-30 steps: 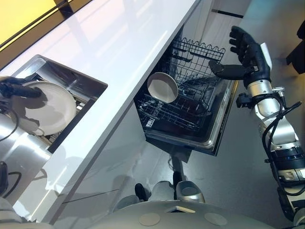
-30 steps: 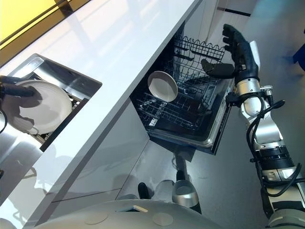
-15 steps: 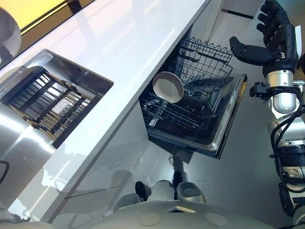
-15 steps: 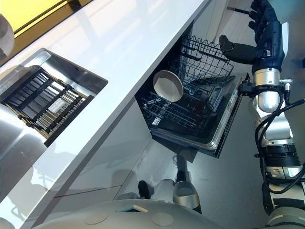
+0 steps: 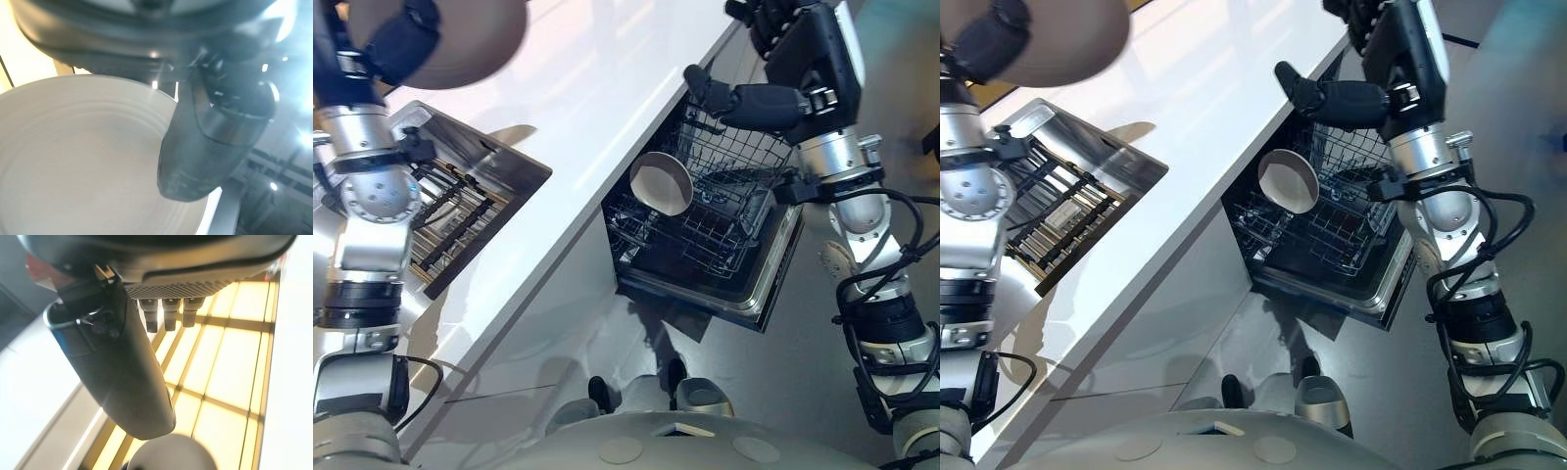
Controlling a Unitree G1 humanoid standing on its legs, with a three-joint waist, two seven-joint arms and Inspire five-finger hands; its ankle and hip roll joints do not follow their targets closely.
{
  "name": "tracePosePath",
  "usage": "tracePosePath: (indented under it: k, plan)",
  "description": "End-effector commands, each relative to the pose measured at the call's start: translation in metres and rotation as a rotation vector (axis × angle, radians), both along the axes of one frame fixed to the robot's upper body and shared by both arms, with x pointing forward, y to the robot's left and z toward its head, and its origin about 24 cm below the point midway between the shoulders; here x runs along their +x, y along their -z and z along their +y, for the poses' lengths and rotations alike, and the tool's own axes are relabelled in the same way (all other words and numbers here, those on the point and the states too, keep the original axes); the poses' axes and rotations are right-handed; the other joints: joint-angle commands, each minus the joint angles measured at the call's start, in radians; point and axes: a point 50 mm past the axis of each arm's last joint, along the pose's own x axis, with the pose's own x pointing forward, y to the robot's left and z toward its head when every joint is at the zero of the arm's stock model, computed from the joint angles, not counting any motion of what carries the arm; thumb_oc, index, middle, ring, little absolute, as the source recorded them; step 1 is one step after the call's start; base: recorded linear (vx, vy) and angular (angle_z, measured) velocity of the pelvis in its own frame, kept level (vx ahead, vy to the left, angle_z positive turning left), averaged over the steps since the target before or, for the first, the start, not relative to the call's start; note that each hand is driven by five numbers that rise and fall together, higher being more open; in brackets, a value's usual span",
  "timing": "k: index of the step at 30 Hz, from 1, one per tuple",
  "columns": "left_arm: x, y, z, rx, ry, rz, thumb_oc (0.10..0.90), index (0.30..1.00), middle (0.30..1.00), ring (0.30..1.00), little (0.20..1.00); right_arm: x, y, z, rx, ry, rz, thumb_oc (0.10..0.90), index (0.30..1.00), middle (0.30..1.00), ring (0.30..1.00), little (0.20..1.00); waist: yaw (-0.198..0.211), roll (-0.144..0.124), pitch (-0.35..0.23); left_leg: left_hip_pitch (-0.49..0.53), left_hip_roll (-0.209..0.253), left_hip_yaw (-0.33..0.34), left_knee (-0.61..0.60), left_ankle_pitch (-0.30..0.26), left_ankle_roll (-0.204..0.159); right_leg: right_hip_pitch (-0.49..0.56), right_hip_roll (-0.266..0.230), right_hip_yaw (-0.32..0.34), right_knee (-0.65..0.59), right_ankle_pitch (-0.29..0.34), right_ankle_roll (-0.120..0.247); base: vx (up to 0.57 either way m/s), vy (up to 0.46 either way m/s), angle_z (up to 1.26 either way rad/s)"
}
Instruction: Pick up plates and place into dishwasher.
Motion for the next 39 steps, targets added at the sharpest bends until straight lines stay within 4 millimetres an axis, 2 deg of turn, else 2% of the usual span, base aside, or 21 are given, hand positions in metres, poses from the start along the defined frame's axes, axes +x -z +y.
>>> tracePosePath:
  k: [1, 11, 23, 24, 25, 26, 32, 38, 39]
  plan:
    - [-0.022, -0.025, -0.026, 0.091, 0.144, -0.21, 0.1, 0.3, 0.3, 0.3, 0.2, -0.01, -0.046, 0.017, 0.051, -0.04, -0.226, 0.8, 0.9, 0.9, 0.9, 0.9, 0.011, -0.013, -0.136, -0.06, -0.044, -0.008, 0.038, -0.052, -0.023, -0.031, 0.062, -0.017, 0.106, -0.094, 0.065, 0.01, -0.022, 0.08]
    - [-0.025, -0.021, -0.055, 0.003, 0.368, -0.24, 0.1, 0.3, 0.3, 0.3, 0.2, 0.007, -0.041, 0.041, 0.048, -0.117, -0.093, 0.8, 0.9, 0.9, 0.9, 0.9, 0.026, -0.025, -0.138, -0.049, -0.037, -0.014, 0.024, -0.044, -0.02, -0.025, 0.062, -0.02, 0.105, -0.094, 0.061, 0.02, -0.014, 0.12]
    - [-0.014, -0.011, -0.104, -0.114, 0.742, -0.015, 0.1, 0.3, 0.3, 0.3, 0.2, 0.005, -0.036, 0.076, 0.103, -0.231, -0.065, 0.8, 0.9, 0.9, 0.9, 0.9, 0.026, -0.019, -0.136, -0.044, -0.037, -0.014, 0.016, -0.044, -0.01, -0.03, 0.06, -0.02, 0.103, -0.092, 0.063, 0.02, -0.006, 0.06]
    - [-0.013, -0.01, -0.107, -0.125, 0.757, 0.004, 0.1, 0.3, 0.3, 0.3, 0.2, 0.004, -0.036, 0.078, 0.113, -0.238, -0.07, 0.624, 0.749, 0.749, 0.749, 0.724, 0.027, -0.017, -0.136, -0.044, -0.037, -0.014, 0.015, -0.044, -0.01, -0.029, 0.059, -0.022, 0.104, -0.092, 0.063, 0.0, 0.0, 0.0]
    - [-0.013, -0.01, -0.108, -0.128, 0.76, 0.012, 0.1, 0.3, 0.3, 0.3, 0.2, 0.004, -0.037, 0.079, 0.122, -0.245, -0.071, 0.174, 0.364, 0.364, 0.364, 0.274, 0.026, -0.017, -0.135, -0.043, -0.037, -0.014, 0.015, -0.044, -0.009, -0.029, 0.059, -0.022, 0.104, -0.092, 0.063, 0.0, 0.0, 0.0]
    - [-0.011, -0.008, -0.109, -0.13, 0.767, 0.035, 0.1, 0.3, 0.3, 0.3, 0.2, 0.003, -0.036, 0.08, 0.143, -0.262, -0.063, 0.1, 0.3, 0.3, 0.3, 0.2, 0.027, -0.016, -0.135, -0.042, -0.037, -0.013, 0.016, -0.045, -0.009, -0.029, 0.059, -0.023, 0.105, -0.092, 0.064, 0.0, 0.0, 0.0]
    - [-0.001, 0.005, -0.108, -0.202, 0.762, 0.148, 0.1, 0.3, 0.3, 0.3, 0.2, 0.003, -0.036, 0.078, 0.198, -0.267, -0.068, 0.1, 0.3, 0.3, 0.3, 0.2, 0.029, -0.013, -0.136, -0.037, -0.036, -0.014, 0.016, -0.049, -0.006, -0.025, 0.059, -0.028, 0.104, -0.091, 0.065, 0.0, 0.0, 0.0]
    - [0.002, 0.015, -0.091, -0.264, 0.711, 0.155, 0.1, 0.3, 0.3, 0.3, 0.2, 0.008, -0.027, 0.069, 0.261, -0.29, 0.029, 0.1, 0.3, 0.3, 0.3, 0.2, 0.031, -0.013, -0.139, -0.033, -0.035, -0.012, 0.016, -0.052, -0.005, -0.022, 0.058, -0.031, 0.1, -0.09, 0.064, 0.01, -0.004, 0.01]
    - [0.002, 0.015, -0.086, -0.265, 0.691, 0.145, 0.202, 0.387, 0.387, 0.387, 0.302, 0.009, -0.024, 0.068, 0.274, -0.298, 0.058, 0.1, 0.3, 0.3, 0.3, 0.2, 0.03, -0.014, -0.14, -0.033, -0.035, -0.013, 0.016, -0.052, -0.005, -0.022, 0.058, -0.031, 0.1, -0.09, 0.064, 0.0, 0.0, 0.0]
